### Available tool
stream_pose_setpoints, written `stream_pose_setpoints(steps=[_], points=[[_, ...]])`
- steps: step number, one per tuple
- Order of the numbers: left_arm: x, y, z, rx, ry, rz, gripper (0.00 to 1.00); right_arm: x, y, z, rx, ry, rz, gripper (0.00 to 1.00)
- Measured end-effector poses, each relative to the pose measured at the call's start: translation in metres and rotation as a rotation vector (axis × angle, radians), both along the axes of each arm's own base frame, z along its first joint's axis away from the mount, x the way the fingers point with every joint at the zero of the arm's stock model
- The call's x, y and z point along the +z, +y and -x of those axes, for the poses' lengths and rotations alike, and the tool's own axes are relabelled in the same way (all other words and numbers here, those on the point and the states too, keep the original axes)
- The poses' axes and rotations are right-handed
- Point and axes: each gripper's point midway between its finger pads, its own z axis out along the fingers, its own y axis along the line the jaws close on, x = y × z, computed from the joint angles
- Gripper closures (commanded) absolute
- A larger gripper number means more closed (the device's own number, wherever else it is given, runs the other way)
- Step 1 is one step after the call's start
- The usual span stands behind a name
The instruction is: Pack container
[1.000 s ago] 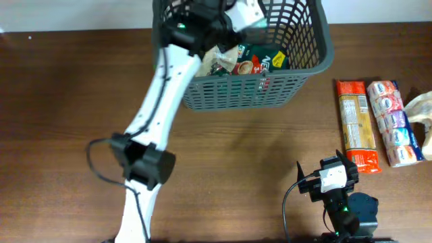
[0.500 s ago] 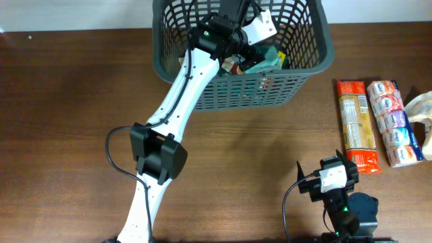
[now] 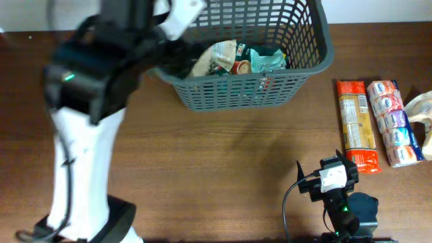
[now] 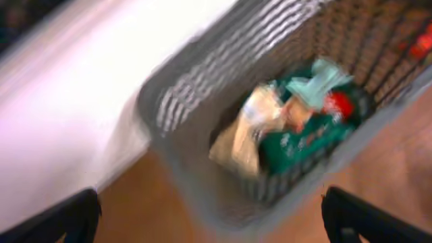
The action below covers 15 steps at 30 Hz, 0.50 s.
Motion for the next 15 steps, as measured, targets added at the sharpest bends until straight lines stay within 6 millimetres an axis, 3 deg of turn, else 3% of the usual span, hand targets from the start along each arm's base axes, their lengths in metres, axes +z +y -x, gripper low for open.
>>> stream_pose_setpoints(steps=[3,5,7,10,15], points=[[-0.019,0.044,0.016,0.162,0.117,-0.014,0.01,0.000,0.000,0.000,0.000,0.000,0.000,0.01],[-0.035,0.067,0.022,0.241,0.196,-0.033,0.01,0.000,0.000,0.000,0.000,0.000,-0.001,0.01],[-0.038,0.084,0.022,0.299,0.211,-0.031,0.01,0.000,0.000,0.000,0.000,0.000,0.000,0.01],[-0.037,0.097,0.020,0.344,0.210,-0.027,0.01,0.000,0.000,0.000,0.000,0.000,0.000,0.01],[-0.038,0.098,0.020,0.349,0.211,-0.026,0.01,0.001,0.001,0.000,0.008,-0.003,-0.002,0.01]])
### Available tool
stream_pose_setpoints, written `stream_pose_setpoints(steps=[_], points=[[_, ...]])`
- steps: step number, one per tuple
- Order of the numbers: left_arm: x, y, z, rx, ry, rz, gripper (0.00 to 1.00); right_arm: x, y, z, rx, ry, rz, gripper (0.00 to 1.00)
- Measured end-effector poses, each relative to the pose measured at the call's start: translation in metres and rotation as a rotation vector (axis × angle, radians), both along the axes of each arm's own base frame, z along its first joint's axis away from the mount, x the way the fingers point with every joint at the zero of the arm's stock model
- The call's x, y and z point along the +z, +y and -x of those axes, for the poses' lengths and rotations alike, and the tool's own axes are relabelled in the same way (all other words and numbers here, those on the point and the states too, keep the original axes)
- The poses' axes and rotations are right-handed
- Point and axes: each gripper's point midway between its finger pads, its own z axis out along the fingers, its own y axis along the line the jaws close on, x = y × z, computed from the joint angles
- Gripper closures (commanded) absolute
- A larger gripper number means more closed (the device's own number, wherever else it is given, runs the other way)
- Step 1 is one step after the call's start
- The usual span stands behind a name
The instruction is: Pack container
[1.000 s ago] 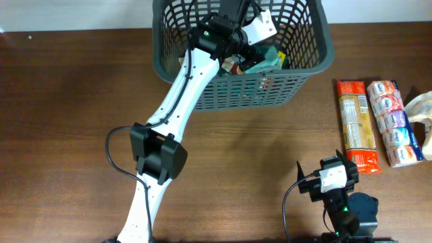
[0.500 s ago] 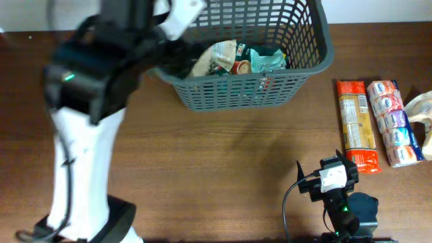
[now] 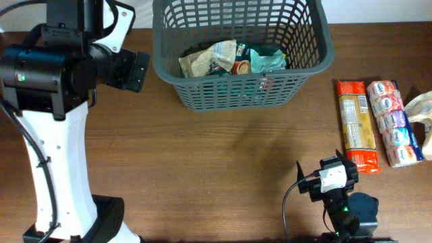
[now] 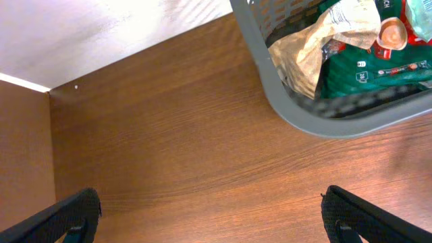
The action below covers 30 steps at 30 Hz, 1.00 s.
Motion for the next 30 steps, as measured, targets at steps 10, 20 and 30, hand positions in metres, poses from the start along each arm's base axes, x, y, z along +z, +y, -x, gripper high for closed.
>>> stream_pose_setpoints(steps=[10,20,30], points=[[0.000,0.000,0.000,0.003,-0.001,0.002,0.01,0.107,0.008,0.043,0.044,0.027,-0.014,0.01],[-0.001,0.000,0.000,0.005,0.002,0.003,0.01,0.221,0.034,0.050,0.166,0.211,-0.138,0.01],[-0.001,0.000,0.000,0.005,0.002,0.003,0.01,0.235,-0.018,-0.007,-0.184,0.289,-0.144,0.01]])
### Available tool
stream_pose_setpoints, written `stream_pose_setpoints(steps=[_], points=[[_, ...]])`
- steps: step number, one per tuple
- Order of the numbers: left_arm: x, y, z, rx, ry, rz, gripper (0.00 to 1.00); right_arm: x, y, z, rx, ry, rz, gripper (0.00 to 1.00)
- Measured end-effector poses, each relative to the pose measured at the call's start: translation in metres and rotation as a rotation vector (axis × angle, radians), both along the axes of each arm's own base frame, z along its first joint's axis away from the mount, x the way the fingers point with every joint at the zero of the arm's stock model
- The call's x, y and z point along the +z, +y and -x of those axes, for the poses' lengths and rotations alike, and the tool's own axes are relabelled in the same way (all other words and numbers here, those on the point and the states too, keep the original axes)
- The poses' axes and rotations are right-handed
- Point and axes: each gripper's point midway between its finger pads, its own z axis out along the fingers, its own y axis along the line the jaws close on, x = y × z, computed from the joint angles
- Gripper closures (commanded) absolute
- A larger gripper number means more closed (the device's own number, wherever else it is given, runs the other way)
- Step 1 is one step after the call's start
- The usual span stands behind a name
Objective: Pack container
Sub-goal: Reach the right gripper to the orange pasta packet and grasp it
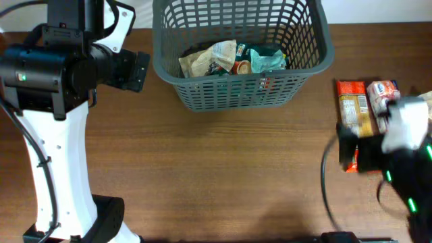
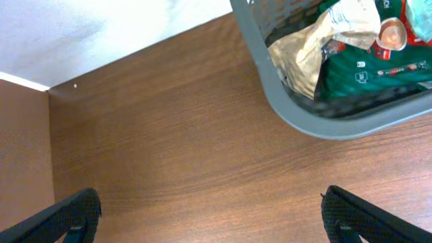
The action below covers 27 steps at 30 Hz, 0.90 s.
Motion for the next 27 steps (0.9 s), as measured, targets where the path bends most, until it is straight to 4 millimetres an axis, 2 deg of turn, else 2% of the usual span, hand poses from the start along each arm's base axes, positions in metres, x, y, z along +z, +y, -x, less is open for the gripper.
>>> stream_pose_setpoints(steps=[1,2,4,6,8,9,10,13,15,18,20,23,24,27], points=[[0.000,0.000,0.000,0.000,0.000,0.000,0.01,-0.022,-0.012,-0.024,-0.068,0.097,0.018,0.01],[0.000,0.000,0.000,0.000,0.000,0.000,0.01,-0.034,-0.017,-0.035,-0.094,0.147,0.023,0.01],[0.000,0.000,0.000,0.000,0.001,0.000,0.01,-0.070,-0.032,-0.062,-0.153,0.285,0.038,0.01],[0.000,0.000,0.000,0.000,0.001,0.000,0.01,-0.094,-0.043,-0.077,-0.191,0.370,0.040,0.01],[0.000,0.000,0.000,0.000,0.000,0.000,0.01,-0.124,-0.071,-0.095,-0.275,0.454,0.026,0.01],[0.000,0.000,0.000,0.000,0.000,0.000,0.01,-0.131,-0.086,-0.102,-0.314,0.459,0.000,0.01],[0.000,0.000,0.000,0.000,0.000,0.000,0.01,-0.133,-0.094,-0.105,-0.334,0.456,-0.007,0.01],[0.000,0.000,0.000,0.000,0.000,0.000,0.01,-0.147,-0.144,-0.108,-0.453,0.458,-0.079,0.01],[0.000,0.000,0.000,0.000,0.000,0.000,0.01,-0.159,-0.167,-0.109,-0.484,0.470,-0.114,0.01],[0.000,0.000,0.000,0.000,0.000,0.000,0.01,-0.184,-0.179,-0.117,-0.470,0.516,-0.130,0.01],[0.000,0.000,0.000,0.000,0.000,0.000,0.01,-0.215,-0.181,-0.128,-0.424,0.578,-0.143,0.01],[0.000,0.000,0.000,0.000,0.000,0.000,0.01,-0.249,-0.181,-0.137,-0.390,0.644,-0.162,0.01],[0.000,0.000,0.000,0.000,0.000,0.000,0.01,-0.272,-0.182,-0.141,-0.375,0.685,-0.172,0.01],[0.000,0.000,0.000,0.000,0.000,0.000,0.01,-0.296,-0.180,-0.145,-0.349,0.722,-0.194,0.01]])
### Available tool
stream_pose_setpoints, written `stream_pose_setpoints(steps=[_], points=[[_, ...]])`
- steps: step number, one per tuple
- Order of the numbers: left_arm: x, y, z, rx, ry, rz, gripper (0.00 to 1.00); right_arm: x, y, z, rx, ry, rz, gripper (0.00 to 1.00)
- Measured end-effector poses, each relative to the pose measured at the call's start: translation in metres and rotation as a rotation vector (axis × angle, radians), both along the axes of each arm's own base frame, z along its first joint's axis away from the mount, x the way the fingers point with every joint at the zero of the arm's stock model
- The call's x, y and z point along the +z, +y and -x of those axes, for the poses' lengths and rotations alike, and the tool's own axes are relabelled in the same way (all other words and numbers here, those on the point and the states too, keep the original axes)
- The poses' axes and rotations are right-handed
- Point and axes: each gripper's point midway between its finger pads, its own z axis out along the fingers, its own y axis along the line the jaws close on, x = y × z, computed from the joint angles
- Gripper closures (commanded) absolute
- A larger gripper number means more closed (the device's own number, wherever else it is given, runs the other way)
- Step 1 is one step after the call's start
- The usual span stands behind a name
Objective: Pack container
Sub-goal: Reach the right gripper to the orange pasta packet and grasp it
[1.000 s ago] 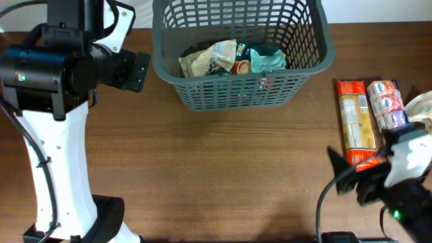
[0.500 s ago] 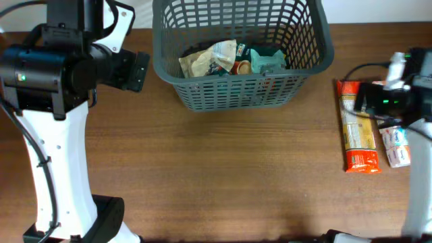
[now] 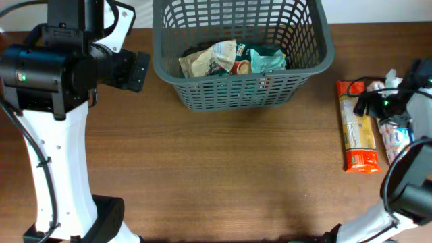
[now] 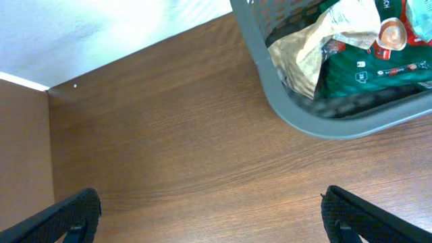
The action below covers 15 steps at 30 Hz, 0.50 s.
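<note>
A grey basket [image 3: 307, 50] stands at the back middle, holding a beige snack bag [image 3: 209, 59] and a green pack [image 3: 263, 59]; the left wrist view shows the basket [image 4: 317, 125] at upper right. My left gripper [image 3: 138, 71] hovers left of the basket, open [image 4: 212, 223] over bare wood, nothing between its fingers. An orange pasta pack [image 3: 356, 131] lies at the right. My right gripper [image 3: 378, 98] is over the colourful pack [image 3: 398, 138] next to it and hides most of that pack. Its jaws do not show clearly.
The table's back edge meets a white wall [image 4: 81, 34] behind the basket. The left arm's white column [image 3: 64, 169] stands on the table's left side. A dark cable [image 3: 395, 169] loops down from the right arm near the right edge.
My right arm has moved from the front end of the packs further back along the right edge. It now covers the colourful pack's far end. The left arm and basket are unchanged.
My left arm was first over the basket's left corner, blurred, with the right arm folded at the front edge. Then the left gripper stood open left of the basket and stayed there. The right arm had left the front edge and was over the packs, where it is now.
</note>
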Motion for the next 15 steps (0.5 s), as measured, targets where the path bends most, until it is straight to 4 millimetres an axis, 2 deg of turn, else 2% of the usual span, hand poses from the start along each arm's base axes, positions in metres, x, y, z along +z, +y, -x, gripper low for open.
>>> stream_pose_setpoints(steps=[3,6,8,10,14,15], points=[[0.000,0.000,0.000,0.000,0.000,0.000,0.01,-0.023,0.004,-0.004,0.019,0.029,-0.031,0.01],[0.000,0.000,0.000,0.000,0.000,0.000,0.01,-0.037,0.010,-0.007,0.041,0.050,-0.043,0.01],[0.000,0.000,0.000,0.000,0.000,0.000,0.01,-0.047,0.022,-0.011,0.074,0.069,-0.046,0.00],[0.000,0.000,0.000,0.000,0.000,0.000,0.01,-0.056,0.028,-0.014,0.096,0.090,-0.030,0.03],[0.000,0.000,0.000,0.000,0.000,0.000,0.01,-0.068,0.026,-0.013,0.106,0.139,0.024,0.19],[0.000,0.000,0.000,0.000,0.000,0.000,0.01,-0.069,0.024,-0.013,0.107,0.145,0.035,0.35]])
